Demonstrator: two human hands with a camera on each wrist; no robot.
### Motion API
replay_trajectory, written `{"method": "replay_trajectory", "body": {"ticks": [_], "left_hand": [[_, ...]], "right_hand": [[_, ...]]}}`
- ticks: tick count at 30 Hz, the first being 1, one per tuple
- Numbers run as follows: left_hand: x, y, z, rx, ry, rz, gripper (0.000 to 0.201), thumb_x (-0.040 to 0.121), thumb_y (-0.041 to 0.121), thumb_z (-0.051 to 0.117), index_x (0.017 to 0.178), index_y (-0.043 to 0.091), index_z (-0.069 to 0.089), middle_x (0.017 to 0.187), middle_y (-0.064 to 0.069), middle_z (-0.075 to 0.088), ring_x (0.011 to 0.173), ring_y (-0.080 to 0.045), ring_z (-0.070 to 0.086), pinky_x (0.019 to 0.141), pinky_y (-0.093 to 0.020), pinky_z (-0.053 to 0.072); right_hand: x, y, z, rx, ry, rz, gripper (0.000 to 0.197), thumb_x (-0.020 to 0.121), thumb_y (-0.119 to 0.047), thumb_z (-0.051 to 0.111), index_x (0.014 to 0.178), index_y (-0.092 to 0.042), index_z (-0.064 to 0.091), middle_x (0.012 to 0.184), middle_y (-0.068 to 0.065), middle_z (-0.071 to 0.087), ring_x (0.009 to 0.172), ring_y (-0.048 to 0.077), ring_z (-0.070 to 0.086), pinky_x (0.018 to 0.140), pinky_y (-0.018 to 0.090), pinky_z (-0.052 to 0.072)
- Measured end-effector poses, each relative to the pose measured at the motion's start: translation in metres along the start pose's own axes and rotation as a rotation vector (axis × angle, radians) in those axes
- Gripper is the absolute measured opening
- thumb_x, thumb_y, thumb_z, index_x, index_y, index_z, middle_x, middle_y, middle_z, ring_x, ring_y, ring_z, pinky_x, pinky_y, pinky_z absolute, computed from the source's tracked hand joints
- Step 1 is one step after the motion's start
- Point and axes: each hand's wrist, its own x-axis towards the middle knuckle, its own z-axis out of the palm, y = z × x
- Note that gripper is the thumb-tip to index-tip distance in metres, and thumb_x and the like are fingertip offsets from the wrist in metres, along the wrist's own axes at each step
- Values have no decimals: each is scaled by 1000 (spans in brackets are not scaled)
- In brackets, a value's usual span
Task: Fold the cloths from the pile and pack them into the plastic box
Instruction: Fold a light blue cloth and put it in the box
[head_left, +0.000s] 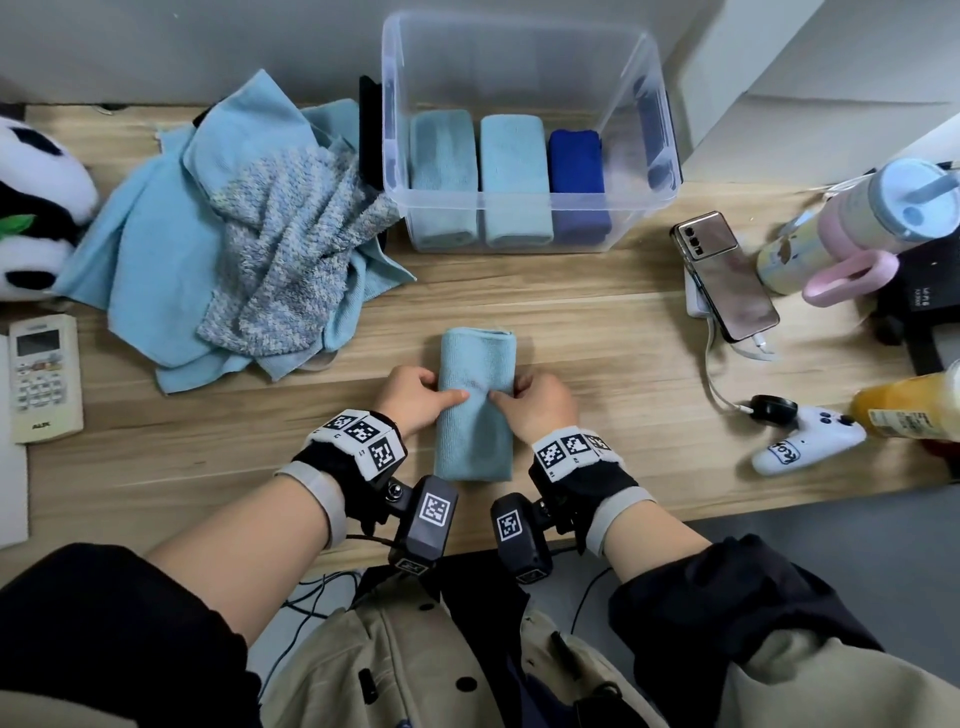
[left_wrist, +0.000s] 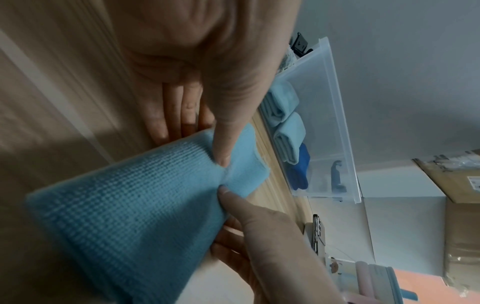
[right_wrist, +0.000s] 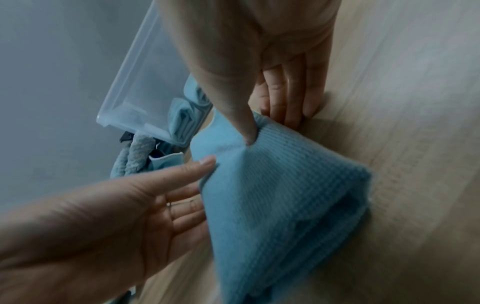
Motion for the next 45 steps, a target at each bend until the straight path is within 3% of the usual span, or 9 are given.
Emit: {"method": "replay_trajectory", "body": {"ticks": [4,8,14,20,25,30,38,41,45], "left_hand": [[-9,5,5,-70,-92,32,55,80,10,71,128,1,46,121,-11,58,104,-24,58,80,-30,45],[-20,17,-1,-336,-170,44,36,84,-3,60,113,10,45,125,-17,58,98,-24,60,86,-39,49],[-33,54,-32,-493,-325,205,62,82,-8,60,131,23,38,121,-6,60,98,-14,62,83,-28,54],[-38,98,-61,-488,-213,298,71,83,-9,57,138,29,34,115,-3,61,110,-22,58,87,-37,52],[-31,135,-87,-466,-136,370,58,89,4,57,138,24,35,120,-10,60,95,-16,62,74,-30,55],[-3,159,-117,-465,131,419,34,90,4,54,124,8,50,101,-10,62,78,-13,59,59,-16,50],[51,171,-129,-178,238,359,37,88,9,60,124,9,53,132,-11,50,124,-22,47,99,-26,35],[64,171,-129,-127,187,333,48,88,11,61,133,10,43,138,-13,45,119,-23,49,98,-28,38],[72,167,-131,-122,180,357,49,85,11,64,131,12,45,131,-11,49,103,-18,50,93,-27,42]], "right_hand": [[0,2,-1,26,-23,1,27,81,-41,65,87,-16,60,93,6,68,91,25,63,70,28,41],[3,1,-9,372,-53,-30,45,79,-41,70,109,-9,60,105,3,68,98,18,64,83,30,49],[-13,-28,-50,911,-396,-79,33,93,-29,54,125,-18,51,107,-4,66,91,10,65,77,25,53],[-12,-75,-90,763,-334,-272,33,98,-8,43,130,-12,44,105,3,61,85,15,61,67,24,54],[7,-109,-122,627,-238,-399,33,97,-4,43,128,-11,47,114,7,59,102,20,59,85,31,51],[44,-136,-159,759,-167,-351,27,96,-9,46,122,-16,50,103,-1,62,86,10,61,60,15,52],[111,-181,-177,845,-197,-100,35,100,-6,36,134,-8,40,94,3,59,79,16,57,50,21,55],[132,-200,-171,780,-210,-21,38,100,-3,32,137,-7,39,121,11,59,82,19,59,76,34,53],[153,-220,-152,707,-240,114,40,99,1,29,135,-10,43,138,12,50,124,33,50,99,47,42]]}}
